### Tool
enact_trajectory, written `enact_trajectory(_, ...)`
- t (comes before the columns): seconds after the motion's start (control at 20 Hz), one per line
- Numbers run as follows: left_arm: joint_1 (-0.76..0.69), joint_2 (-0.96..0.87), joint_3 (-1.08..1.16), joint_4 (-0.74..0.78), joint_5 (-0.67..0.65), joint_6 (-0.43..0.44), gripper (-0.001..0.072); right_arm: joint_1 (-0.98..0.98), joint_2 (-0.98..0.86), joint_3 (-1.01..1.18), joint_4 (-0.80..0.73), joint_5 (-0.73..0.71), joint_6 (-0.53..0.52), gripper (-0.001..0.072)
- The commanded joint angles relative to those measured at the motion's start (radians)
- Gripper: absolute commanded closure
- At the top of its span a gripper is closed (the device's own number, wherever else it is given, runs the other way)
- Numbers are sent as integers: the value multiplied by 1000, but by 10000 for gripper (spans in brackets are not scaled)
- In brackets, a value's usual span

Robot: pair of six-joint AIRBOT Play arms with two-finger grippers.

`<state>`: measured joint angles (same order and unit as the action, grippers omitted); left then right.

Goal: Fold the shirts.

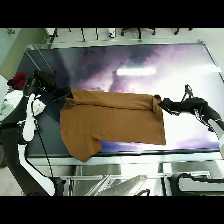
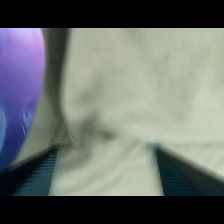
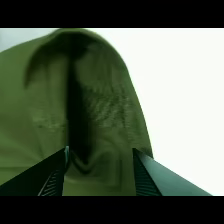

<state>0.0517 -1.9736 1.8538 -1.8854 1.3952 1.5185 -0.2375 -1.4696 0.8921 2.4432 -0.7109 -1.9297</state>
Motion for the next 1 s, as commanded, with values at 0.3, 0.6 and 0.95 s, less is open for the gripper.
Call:
enact_trajectory(0.3, -1, 181, 3, 130, 443, -35, 13, -264, 261, 24, -185, -548, -9, 81)
enact_trajectory(0.6, 43, 608, -810, 114, 231, 9, 13, -282, 335, -246, -319, -540, -77, 80)
enact_trajectory(0.95, 213, 782, -1268, -238, -66, 159, 15, -282, 288, -277, -307, -515, -83, 81)
